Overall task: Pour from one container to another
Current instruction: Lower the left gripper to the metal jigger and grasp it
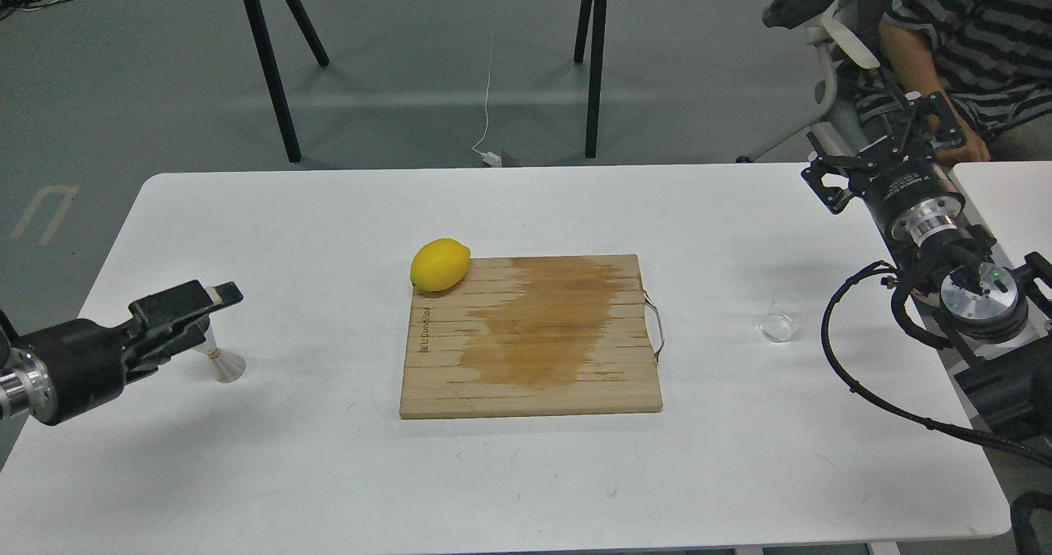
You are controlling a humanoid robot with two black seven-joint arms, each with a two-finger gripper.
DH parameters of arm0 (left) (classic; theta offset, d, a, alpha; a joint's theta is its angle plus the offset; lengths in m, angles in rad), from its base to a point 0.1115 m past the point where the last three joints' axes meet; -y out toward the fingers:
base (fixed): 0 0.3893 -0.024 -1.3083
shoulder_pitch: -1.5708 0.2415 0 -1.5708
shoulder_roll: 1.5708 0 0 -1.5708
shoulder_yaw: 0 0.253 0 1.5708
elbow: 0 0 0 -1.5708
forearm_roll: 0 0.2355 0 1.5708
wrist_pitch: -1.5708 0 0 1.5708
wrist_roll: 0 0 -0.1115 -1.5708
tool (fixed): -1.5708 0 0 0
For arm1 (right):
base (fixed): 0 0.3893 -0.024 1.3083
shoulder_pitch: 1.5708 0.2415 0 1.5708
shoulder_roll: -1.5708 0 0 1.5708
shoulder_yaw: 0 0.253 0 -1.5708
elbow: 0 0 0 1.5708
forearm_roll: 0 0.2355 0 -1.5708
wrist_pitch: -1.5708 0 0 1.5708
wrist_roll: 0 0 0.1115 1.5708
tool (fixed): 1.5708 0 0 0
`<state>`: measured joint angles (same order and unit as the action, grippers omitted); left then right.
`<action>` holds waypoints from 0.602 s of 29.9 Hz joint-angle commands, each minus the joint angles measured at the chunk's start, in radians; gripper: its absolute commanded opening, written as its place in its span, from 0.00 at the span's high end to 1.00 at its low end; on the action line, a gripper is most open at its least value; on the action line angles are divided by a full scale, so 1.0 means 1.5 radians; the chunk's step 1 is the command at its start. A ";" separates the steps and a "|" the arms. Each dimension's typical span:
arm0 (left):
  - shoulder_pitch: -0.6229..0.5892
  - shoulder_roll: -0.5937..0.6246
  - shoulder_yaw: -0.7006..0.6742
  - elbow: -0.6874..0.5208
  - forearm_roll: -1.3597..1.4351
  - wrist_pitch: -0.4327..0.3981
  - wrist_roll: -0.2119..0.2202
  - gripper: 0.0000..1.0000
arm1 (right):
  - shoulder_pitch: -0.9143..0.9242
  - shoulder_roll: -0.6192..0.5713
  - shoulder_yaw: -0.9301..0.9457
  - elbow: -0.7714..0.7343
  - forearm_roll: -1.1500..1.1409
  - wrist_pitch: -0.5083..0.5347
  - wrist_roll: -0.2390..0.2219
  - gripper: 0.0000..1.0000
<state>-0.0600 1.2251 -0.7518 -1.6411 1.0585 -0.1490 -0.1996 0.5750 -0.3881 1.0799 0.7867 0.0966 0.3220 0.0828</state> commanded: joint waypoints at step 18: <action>0.013 -0.137 0.173 0.104 0.314 0.301 0.113 0.01 | 0.002 0.000 -0.015 -0.005 -0.005 -0.003 0.000 0.01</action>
<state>-0.0393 1.0435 -0.4898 -1.5124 1.5251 0.2833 -0.0489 0.5785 -0.3883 1.0598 0.7805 0.0890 0.3191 0.0828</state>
